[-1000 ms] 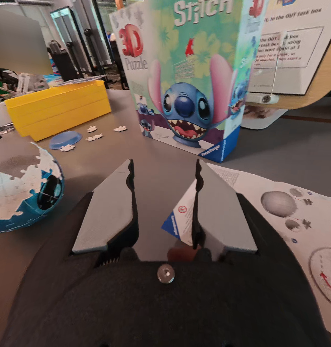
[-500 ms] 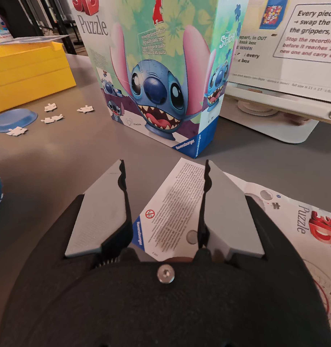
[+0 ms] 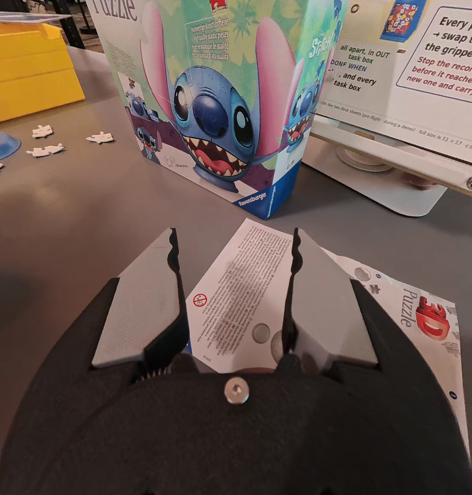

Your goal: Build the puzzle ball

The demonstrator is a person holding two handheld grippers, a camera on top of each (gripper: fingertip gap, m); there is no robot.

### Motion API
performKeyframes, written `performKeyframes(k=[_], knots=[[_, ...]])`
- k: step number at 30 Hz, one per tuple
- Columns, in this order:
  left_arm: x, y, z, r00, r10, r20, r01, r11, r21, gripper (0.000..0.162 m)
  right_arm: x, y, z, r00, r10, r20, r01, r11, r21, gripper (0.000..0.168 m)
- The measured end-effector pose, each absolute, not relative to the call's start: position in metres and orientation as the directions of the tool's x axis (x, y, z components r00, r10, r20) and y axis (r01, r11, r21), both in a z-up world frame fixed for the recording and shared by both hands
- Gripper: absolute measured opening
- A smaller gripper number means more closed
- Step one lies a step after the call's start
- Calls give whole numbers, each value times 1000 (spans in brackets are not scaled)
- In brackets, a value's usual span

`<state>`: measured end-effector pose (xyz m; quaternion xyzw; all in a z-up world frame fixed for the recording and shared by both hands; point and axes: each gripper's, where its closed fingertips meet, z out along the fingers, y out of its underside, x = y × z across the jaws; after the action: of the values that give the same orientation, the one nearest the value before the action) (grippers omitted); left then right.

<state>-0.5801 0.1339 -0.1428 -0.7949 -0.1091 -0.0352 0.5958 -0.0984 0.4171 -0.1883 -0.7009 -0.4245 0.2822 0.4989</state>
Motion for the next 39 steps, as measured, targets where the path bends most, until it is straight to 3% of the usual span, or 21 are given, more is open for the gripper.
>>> performKeyframes(k=[39], knots=[[-580, 131, -149, 977, 111, 180, 205, -290, -935, 78, -92, 425, -188, 531, 847, 3, 286, -176, -942, 73]])
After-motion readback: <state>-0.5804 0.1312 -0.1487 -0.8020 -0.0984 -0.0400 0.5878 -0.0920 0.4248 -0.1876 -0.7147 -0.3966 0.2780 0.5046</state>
